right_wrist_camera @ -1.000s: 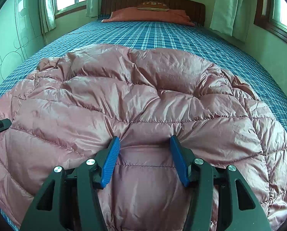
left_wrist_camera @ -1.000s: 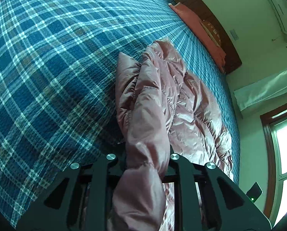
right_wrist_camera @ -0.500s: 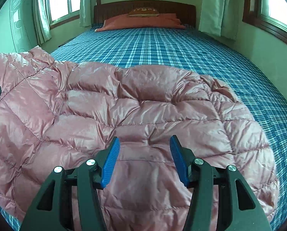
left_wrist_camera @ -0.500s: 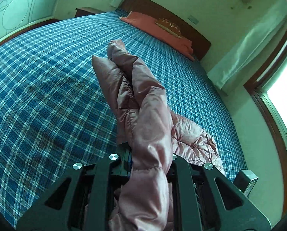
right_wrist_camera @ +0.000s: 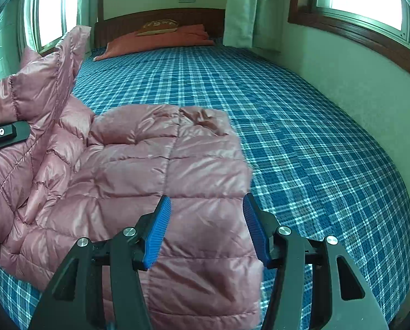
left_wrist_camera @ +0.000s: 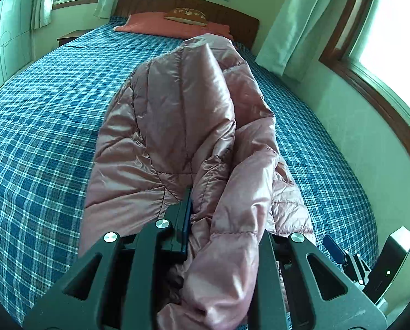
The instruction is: Fold large clothes
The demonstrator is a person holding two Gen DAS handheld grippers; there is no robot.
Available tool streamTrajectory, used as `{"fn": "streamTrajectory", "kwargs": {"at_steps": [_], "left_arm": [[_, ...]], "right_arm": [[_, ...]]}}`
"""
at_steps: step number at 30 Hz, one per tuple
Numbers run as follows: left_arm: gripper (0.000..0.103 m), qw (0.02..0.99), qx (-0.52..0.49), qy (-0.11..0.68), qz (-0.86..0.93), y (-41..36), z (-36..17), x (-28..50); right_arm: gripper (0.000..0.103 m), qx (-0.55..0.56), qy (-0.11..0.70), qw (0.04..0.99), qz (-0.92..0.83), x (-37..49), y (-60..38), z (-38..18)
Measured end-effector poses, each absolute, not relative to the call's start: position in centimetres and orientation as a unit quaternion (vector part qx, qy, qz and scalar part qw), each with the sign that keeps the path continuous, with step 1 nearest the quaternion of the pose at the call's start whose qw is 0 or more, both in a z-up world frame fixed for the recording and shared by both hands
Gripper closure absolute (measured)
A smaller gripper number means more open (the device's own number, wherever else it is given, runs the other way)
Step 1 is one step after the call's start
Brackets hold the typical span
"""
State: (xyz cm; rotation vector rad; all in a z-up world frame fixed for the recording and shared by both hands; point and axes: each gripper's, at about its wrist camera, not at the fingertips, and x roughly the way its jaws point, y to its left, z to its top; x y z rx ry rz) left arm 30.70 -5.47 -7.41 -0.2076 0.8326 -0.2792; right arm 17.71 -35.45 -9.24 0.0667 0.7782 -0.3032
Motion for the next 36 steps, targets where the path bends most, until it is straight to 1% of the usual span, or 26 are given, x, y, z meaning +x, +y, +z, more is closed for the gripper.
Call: {"fn": "streamTrajectory", "kwargs": {"at_steps": [11,14,25,32,34,36], "left_arm": [[0.088,0.876,-0.042,0.452,-0.164,-14.2,-12.2,30.5],[0.088,0.879,-0.019,0.448,-0.164,-16.0,-13.1,30.0],[0.088,0.887,0.005,0.435,-0.154,-17.5,-14.0,29.5],[0.08,0.889,0.007,0.43,-0.159,-17.5,-12.7,28.9],[0.073,0.888,0.006,0.43,-0.163,-17.4,-12.4,28.5],[0.064,0.887,-0.002,0.43,-0.17,-17.2,-11.8,28.1]], "right_arm": [[0.048,0.055,0.407,0.891,-0.191,15.1,-41.4,-11.9],[0.048,0.065,0.411,0.888,-0.198,14.7,-42.5,-12.3],[0.048,0.076,0.415,0.882,-0.208,13.8,-43.9,-12.7],[0.048,0.074,0.413,0.881,-0.219,12.6,-44.4,-12.1],[0.048,0.07,0.412,0.881,-0.223,12.2,-44.3,-11.9],[0.048,0.068,0.41,0.881,-0.226,11.8,-44.2,-11.6]]}}
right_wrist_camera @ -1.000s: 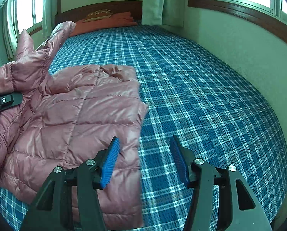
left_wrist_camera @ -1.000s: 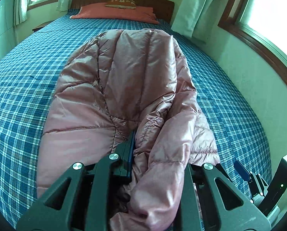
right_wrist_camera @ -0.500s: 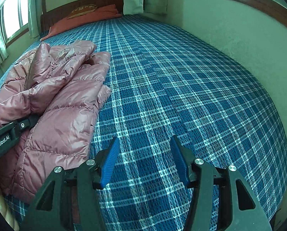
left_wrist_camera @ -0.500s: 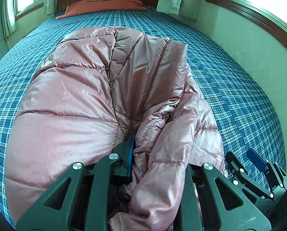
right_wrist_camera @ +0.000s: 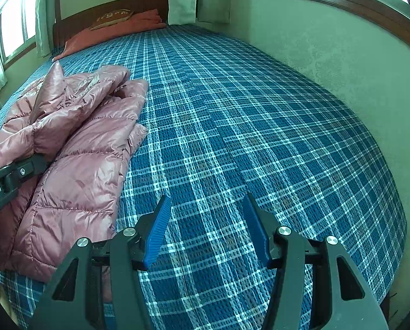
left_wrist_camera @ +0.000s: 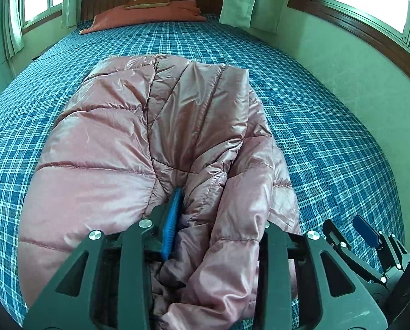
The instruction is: Fold large clothes
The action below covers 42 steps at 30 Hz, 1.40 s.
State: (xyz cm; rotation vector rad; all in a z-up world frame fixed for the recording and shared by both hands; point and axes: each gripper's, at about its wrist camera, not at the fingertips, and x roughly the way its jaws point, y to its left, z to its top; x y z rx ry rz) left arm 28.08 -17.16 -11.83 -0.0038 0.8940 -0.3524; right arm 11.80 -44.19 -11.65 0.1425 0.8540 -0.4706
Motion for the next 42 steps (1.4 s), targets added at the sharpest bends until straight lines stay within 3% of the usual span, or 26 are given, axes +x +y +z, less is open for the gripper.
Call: {"fn": "streamTrajectory", "kwargs": {"at_steps": [3,6,13,25,29,32,42], "left_arm": [[0.056,0.885,-0.017,0.427,-0.187,-16.8,-10.6,27.2],[0.054,0.885,-0.039,0.414,-0.21,-15.5,-8.5,26.1],[0.041,0.904,-0.114,0.367,-0.187,-7.8,-4.8,26.5],[0.039,0.841,-0.335,0.419,-0.067,7.0,-13.4,33.8],[0.039,0.807,-0.39,0.435,-0.083,7.8,-16.0,34.9],[0.039,0.785,-0.42,0.444,-0.1,7.5,-17.3,36.0],[0.036,0.754,-0.449,0.465,-0.117,5.8,-19.3,38.7]], "right_arm": [[0.048,0.07,0.406,0.882,-0.228,11.1,-44.0,-11.2],[0.048,0.071,0.401,0.885,-0.228,10.5,-43.3,-10.5],[0.048,0.078,0.388,0.894,-0.211,10.5,-41.6,-9.0],[0.048,0.146,0.376,0.902,-0.155,14.0,-39.5,-7.6],[0.048,0.2,0.369,0.899,-0.127,15.9,-39.7,-7.7],[0.033,0.234,0.359,0.898,-0.103,17.2,-39.7,-7.9],[0.032,0.35,0.37,0.86,-0.027,23.0,-40.9,-10.9]]}}
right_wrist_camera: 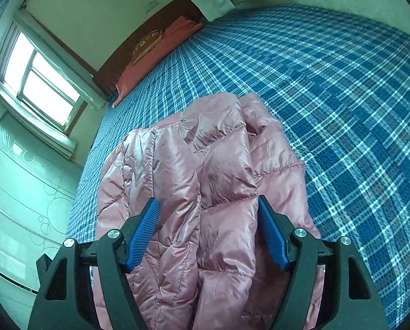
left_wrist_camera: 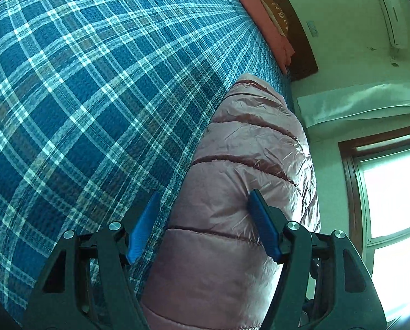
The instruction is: Fold large clothes
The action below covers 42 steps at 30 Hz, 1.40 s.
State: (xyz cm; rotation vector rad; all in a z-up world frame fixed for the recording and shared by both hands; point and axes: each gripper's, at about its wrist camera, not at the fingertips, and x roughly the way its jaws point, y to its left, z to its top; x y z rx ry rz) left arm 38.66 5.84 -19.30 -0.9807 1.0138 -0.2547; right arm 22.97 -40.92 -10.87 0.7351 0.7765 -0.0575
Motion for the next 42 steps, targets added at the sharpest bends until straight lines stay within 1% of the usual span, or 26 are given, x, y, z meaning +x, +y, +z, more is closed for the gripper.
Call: {"fn": "streamTrajectory", "kwargs": {"at_steps": [1,4,5,7,11,14,17,19,20,21,22,23,24,25,26,28,31,32,33,34,35,36,38,40,42], "left_arm": [[0.036,0.754,-0.449,0.466,-0.118,5.6,-19.3,38.8],[0.036,0.756,-0.441,0.467,-0.127,5.0,-18.7,39.2],[0.036,0.757,-0.436,0.468,-0.133,4.7,-18.4,39.3],[0.036,0.761,-0.422,0.472,-0.142,4.2,-17.8,39.2],[0.033,0.762,-0.402,0.486,-0.151,3.1,-18.0,38.5],[0.03,0.768,-0.373,0.5,-0.147,1.6,-19.1,38.6],[0.03,0.782,-0.341,0.503,-0.143,0.3,-20.1,38.9],[0.03,0.782,-0.346,0.498,-0.146,0.6,-20.1,38.7],[0.03,0.781,-0.347,0.498,-0.149,0.9,-20.0,38.5],[0.03,0.78,-0.35,0.496,-0.15,1.3,-19.7,38.2],[0.03,0.779,-0.357,0.492,-0.151,1.9,-19.5,37.7],[0.03,0.78,-0.363,0.487,-0.151,2.4,-19.3,37.2],[0.031,0.782,-0.366,0.481,-0.15,2.9,-19.0,36.6],[0.031,0.786,-0.368,0.473,-0.15,3.4,-18.7,35.9],[0.03,0.791,-0.367,0.466,-0.151,3.8,-18.5,35.3],[0.03,0.799,-0.362,0.456,-0.148,4.4,-18.2,34.1],[0.027,0.797,-0.364,0.459,-0.148,4.4,-18.7,33.4],[0.027,0.795,-0.362,0.463,-0.148,4.3,-19.0,33.3],[0.027,0.795,-0.36,0.466,-0.146,4.1,-19.1,33.3],[0.027,0.796,-0.358,0.467,-0.144,3.9,-19.2,33.4],[0.031,0.797,-0.353,0.468,-0.145,3.7,-19.3,33.6],[0.035,0.8,-0.343,0.469,-0.148,3.3,-19.3,33.7],[0.039,0.806,-0.324,0.474,-0.149,2.3,-19.5,33.8],[0.039,0.804,-0.316,0.482,-0.149,1.5,-20.3,34.1],[0.039,0.809,-0.308,0.477,-0.149,1.3,-20.6,34.2]], "right_arm": [[0.033,0.36,0.371,0.856,-0.017,23.4,-40.9,-11.3],[0.079,0.364,0.384,0.848,0.018,24.8,-40.7,-12.1],[0.087,0.363,0.383,0.849,0.02,24.9,-40.7,-12.0],[0.09,0.355,0.373,0.857,0.012,24.3,-41.1,-11.5],[0.091,0.327,0.375,0.867,-0.022,23.1,-42.9,-12.2],[0.092,0.343,0.385,0.857,-0.025,23.0,-44.5,-14.3],[0.092,0.353,0.392,0.849,-0.016,23.6,-45.3,-15.8],[0.092,0.371,0.393,0.842,-0.004,23.7,-45.8,-15.8],[0.087,0.375,0.391,0.84,0.0,23.4,-45.9,-15.5],[0.086,0.372,0.39,0.842,0.001,23.1,-45.9,-15.0],[0.081,0.365,0.391,0.845,0.0,22.7,-45.9,-14.5],[0.072,0.363,0.39,0.846,0.0,22.2,-45.9,-13.9],[0.066,0.365,0.389,0.846,-0.001,21.4,-45.7,-13.3],[0.051,0.371,0.385,0.845,0.003,20.5,-45.6,-12.7],[0.041,0.379,0.377,0.845,0.009,19.5,-45.4,-12.2],[0.038,0.391,0.363,0.846,0.017,16.8,-44.8,-11.3],[0.037,0.384,0.368,0.846,0.04,14.4,-43.1,-10.9],[0.04,0.375,0.376,0.846,0.037,13.9,-42.5,-11.1],[0.047,0.365,0.387,0.847,0.027,13.2,-42.1,-11.4],[0.066,0.352,0.398,0.847,0.017,13.1,-41.7,-11.9],[0.074,0.341,0.408,0.846,0.008,13.1,-41.6,-12.6],[0.076,0.347,0.412,0.842,0.005,13.1,-42.1,-13.5],[0.081,0.363,0.413,0.835,0.002,13.0,-42.9,-15.4],[0.084,0.361,0.412,0.837,-0.003,13.2,-43.3,-17.0],[0.085,0.379,0.405,0.832,0.001,12.9,-43.6,-18.1]]}}
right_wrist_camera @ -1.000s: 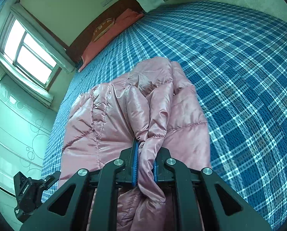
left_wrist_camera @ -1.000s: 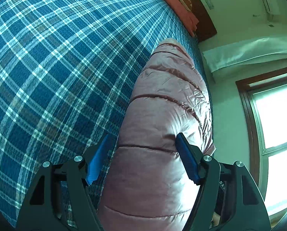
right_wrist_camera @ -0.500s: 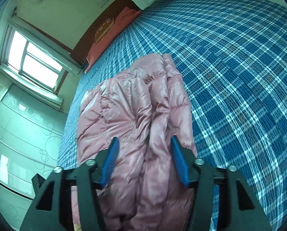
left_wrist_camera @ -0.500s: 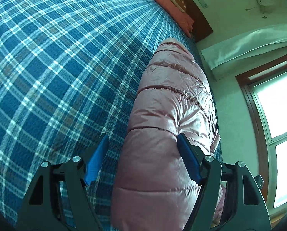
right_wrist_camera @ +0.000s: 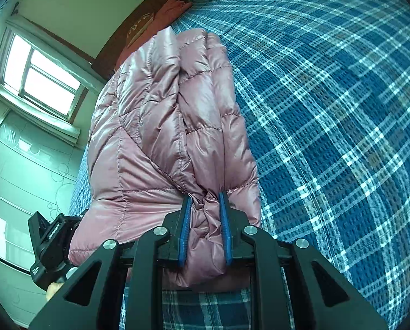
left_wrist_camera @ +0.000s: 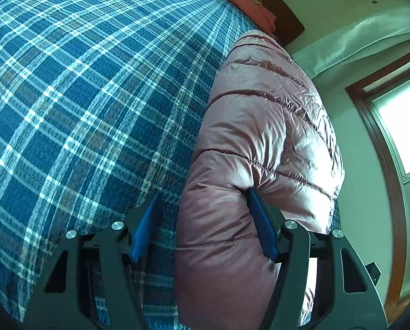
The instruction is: Fold large clothes
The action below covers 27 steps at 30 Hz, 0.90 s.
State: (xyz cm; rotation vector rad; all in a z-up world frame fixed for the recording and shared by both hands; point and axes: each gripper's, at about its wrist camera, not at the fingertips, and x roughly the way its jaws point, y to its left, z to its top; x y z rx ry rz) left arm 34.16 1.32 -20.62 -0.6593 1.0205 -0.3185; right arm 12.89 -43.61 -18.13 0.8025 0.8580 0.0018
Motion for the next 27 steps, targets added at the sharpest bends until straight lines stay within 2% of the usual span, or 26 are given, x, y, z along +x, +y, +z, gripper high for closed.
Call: {"fn": "streamTrajectory", "kwargs": {"at_steps": [3,6,9,10,11,12,17,24,27], "left_arm": [[0.04,0.809,-0.313,0.471,-0.162,1.7,-20.4,33.9],[0.039,0.794,-0.345,0.475,-0.16,3.0,-20.0,33.5],[0.037,0.794,-0.363,0.464,-0.15,4.2,-19.0,33.3],[0.034,0.796,-0.372,0.456,-0.145,4.6,-18.6,33.3],[0.026,0.796,-0.384,0.446,-0.14,5.0,-18.2,33.5],[0.021,0.795,-0.396,0.44,-0.13,5.3,-18.0,33.9],[0.02,0.763,-0.443,0.454,-0.12,4.9,-18.0,37.1],[0.019,0.729,-0.437,0.506,-0.147,1.8,-20.2,41.0],[0.011,0.718,-0.445,0.513,-0.151,1.1,-21.6,41.6]], "right_arm": [[0.083,0.383,0.396,0.834,0.007,12.4,-43.6,-18.1],[0.075,0.39,0.392,0.833,0.019,11.6,-43.8,-17.3],[0.056,0.382,0.39,0.838,0.009,10.9,-44.4,-15.8],[0.045,0.381,0.38,0.843,0.007,10.6,-44.7,-15.0],[0.034,0.382,0.367,0.848,0.004,10.4,-45.0,-14.2],[0.031,0.385,0.352,0.853,0.001,10.5,-45.4,-13.5],[0.028,0.422,0.322,0.848,-0.007,14.1,-47.1,-12.5],[0.028,0.42,0.361,0.832,-0.025,20.3,-47.1,-15.3],[0.023,0.411,0.37,0.833,-0.029,21.0,-47.1,-16.9]]}}
